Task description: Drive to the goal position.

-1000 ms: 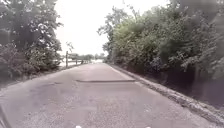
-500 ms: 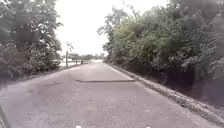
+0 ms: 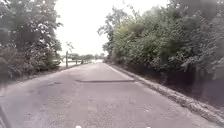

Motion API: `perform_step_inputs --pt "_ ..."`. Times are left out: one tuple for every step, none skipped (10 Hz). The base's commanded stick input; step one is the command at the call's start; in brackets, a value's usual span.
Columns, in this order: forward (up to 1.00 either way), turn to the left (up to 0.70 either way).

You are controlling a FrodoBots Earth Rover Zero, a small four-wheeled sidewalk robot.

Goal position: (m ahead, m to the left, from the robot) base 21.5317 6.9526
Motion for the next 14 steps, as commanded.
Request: perform_step_inputs --pt "0.07 -0.01" --pt "0.07 -0.01" --pt "0.07 -0.01" --pt "0.07 -0.01" --pt "0.07 -0.01" --pt "0.07 -0.01" --pt "0.07 -0.01" --pt "0.07 -0.01" --pt "0.07 -0.01" --pt "0.07 -0.01" --pt "0.07 -0.01" --pt "0.07 -0.01" --pt "0.07 -0.01" --pt "0.07 -0.01"
